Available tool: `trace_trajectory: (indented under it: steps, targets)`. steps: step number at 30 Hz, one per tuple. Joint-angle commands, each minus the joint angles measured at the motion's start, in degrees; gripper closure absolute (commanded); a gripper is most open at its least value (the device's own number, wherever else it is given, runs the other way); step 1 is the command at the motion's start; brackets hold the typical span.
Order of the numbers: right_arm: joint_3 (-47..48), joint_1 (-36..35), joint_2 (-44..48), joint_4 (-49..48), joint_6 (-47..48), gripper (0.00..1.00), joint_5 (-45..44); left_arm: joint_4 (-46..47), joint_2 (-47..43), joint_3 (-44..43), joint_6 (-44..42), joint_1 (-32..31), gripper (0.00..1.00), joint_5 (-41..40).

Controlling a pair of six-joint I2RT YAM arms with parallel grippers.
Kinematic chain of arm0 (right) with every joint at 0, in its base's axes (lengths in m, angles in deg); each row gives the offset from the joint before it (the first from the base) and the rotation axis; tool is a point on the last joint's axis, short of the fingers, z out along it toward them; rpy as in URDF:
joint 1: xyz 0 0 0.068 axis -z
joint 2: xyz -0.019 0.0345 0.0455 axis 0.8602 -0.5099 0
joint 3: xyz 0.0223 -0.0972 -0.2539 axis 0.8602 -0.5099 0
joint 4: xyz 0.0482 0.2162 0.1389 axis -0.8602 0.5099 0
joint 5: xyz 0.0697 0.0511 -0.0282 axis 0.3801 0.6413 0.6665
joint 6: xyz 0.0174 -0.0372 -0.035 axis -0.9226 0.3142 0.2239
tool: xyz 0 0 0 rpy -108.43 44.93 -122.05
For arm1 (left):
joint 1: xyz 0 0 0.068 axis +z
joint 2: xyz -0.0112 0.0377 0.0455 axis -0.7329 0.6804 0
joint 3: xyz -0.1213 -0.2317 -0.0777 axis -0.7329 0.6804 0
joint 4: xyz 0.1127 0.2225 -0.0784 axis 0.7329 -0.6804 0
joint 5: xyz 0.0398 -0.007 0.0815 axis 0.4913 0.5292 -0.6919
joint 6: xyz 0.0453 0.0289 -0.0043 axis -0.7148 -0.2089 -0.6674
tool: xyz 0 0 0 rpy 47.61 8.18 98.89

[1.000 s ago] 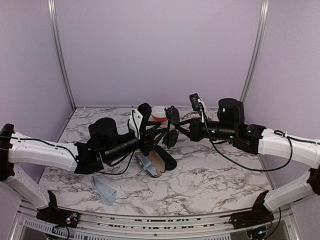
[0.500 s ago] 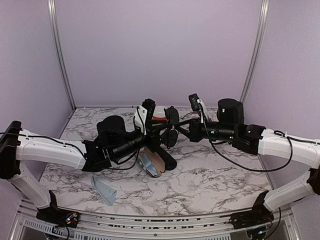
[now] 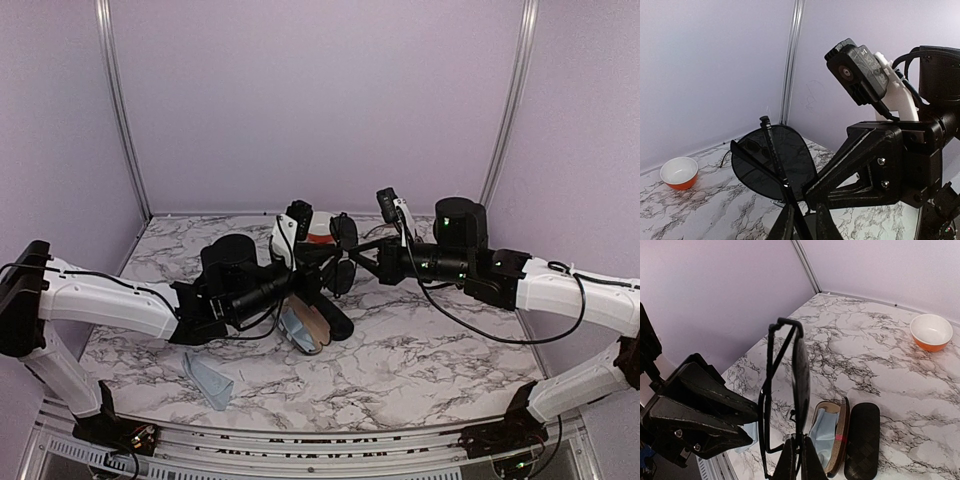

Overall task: Organize the sunglasses
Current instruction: Pass from the right arm to the left

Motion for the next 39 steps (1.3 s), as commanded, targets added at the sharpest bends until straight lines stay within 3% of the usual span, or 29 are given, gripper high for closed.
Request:
trace_trajectory:
  steps: [1, 4, 9, 14, 21, 25, 26, 33, 39]
  targets:
    - [2.2, -0.9, 1.1, -2.6, 0.8, 1.0, 1.7, 0.1, 1.6, -2.2, 0.7, 0.1, 0.83, -0.9]
    - [2.0, -0.9, 1.4, -2.8, 0.9, 1.0, 1.7, -0.2, 1.7, -2.3, 1.0, 0.1, 0.77, -1.5]
    - [2.0, -0.9, 1.4, -2.8, 1.2, 1.0, 1.5, -0.7, 1.8, -2.4, 1.3, 0.2, 0.75, -2.4]
    - [2.0, -1.0, 1.3, -2.7, 1.1, 1.0, 1.6, -0.7, 1.6, -2.2, 1.3, 0.1, 0.86, -2.7]
    - [1.9, -1.0, 1.5, -3.2, 1.4, 0.99, 2.5, -0.9, 2.3, -2.8, 1.8, 0.2, 0.88, -2.1]
    - [1.8, -1.1, 1.4, -2.9, 1.1, 0.7, 2.5, -0.8, 2.3, -3.2, 2.2, 0.1, 0.94, -3.0]
    - [1.5, -1.1, 1.5, -2.9, 1.0, 0.67, 2.3, -0.7, 2.3, -3.3, 2.2, 0.1, 0.94, -3.3]
    - [-0.8, -1.1, 1.5, -3.7, 0.3, 0.57, 1.0, -0.8, 2.4, -4.1, 2.7, 0.1, 0.96, -4.5]
    - [-2.4, -1.1, 1.5, -4.1, 0.6, 0.58, -1.7, -0.5, 1.9, -4.2, 3.1, 0.1, 0.96, -5.1]
